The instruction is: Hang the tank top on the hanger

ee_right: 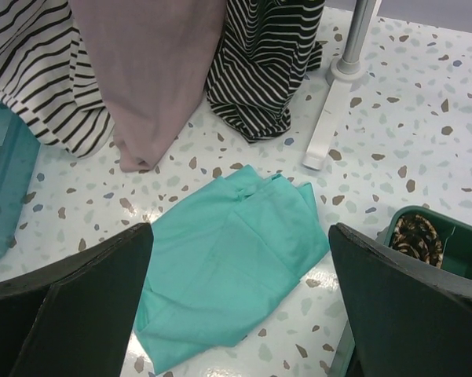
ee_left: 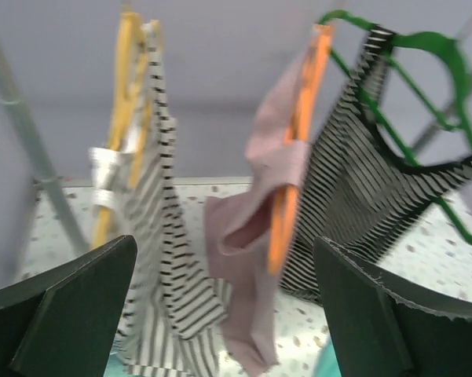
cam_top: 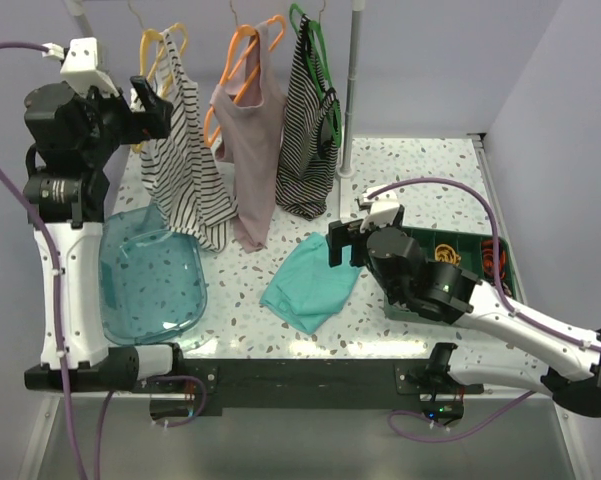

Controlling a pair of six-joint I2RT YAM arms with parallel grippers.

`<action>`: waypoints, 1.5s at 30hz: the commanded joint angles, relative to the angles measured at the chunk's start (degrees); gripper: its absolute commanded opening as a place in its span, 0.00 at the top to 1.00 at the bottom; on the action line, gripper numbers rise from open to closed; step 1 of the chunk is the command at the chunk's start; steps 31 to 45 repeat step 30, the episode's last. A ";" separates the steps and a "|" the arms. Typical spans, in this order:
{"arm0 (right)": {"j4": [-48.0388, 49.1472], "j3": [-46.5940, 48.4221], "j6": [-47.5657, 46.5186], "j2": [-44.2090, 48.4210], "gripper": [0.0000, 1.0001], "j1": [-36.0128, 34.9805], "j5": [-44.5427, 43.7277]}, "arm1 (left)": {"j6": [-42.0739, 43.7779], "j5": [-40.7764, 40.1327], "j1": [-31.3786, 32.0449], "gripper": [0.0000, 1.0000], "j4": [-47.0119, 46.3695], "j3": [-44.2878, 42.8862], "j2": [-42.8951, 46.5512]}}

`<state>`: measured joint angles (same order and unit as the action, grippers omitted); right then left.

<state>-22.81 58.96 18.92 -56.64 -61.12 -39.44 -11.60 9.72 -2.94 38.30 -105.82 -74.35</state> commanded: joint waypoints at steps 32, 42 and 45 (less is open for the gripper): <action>-8.13 -23.36 22.74 15.25 0.01 -0.14 -5.82 | -18.38 -17.63 45.48 0.00 -26.18 61.44 19.59; -8.13 -23.36 22.74 15.25 0.01 -0.14 -5.82 | -18.38 -17.63 45.48 0.00 -26.18 61.44 19.59; -8.13 -23.36 22.74 15.25 0.01 -0.14 -5.82 | -18.38 -17.63 45.48 0.00 -26.18 61.44 19.59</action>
